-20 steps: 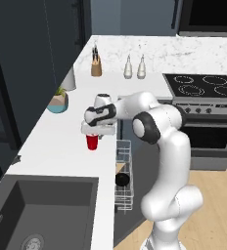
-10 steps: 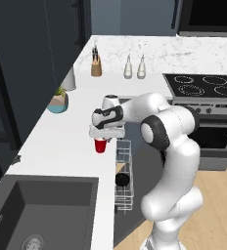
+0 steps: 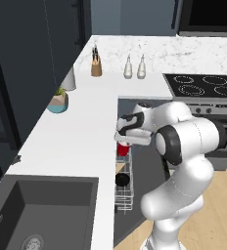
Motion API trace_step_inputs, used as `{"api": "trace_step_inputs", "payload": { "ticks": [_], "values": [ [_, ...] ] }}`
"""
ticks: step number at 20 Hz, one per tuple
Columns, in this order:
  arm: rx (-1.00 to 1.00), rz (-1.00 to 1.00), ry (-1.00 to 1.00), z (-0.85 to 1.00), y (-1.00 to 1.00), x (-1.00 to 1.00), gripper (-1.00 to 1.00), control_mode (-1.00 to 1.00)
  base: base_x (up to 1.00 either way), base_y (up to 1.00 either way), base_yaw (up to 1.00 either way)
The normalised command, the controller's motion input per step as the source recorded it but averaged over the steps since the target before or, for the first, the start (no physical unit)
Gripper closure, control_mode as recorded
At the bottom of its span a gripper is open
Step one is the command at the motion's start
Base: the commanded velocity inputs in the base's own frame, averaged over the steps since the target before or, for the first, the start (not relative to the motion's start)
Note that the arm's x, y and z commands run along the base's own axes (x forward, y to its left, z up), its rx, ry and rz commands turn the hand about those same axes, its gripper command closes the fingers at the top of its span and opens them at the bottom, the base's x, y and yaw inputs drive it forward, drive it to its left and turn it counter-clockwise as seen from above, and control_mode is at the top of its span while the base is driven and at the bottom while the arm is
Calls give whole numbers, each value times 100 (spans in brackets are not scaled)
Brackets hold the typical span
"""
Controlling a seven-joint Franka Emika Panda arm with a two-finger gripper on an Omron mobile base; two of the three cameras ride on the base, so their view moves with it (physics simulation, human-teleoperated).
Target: Pick up the cup and bowl from the counter, place them in the dishwasher, and close the dishwasher door.
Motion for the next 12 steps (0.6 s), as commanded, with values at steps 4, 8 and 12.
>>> {"api": "trace_step_inputs", "payload": {
  "ticks": [4, 8, 12],
  "values": [
    [10, 0, 0, -25, -90, 11, 100, -100, 0, 0, 0],
    [24, 0, -2, -63, -77, 31, 100, -100, 0, 0, 0],
    [21, 1, -1, -74, -29, 50, 100, -100, 0, 0, 0]
  ]
}}
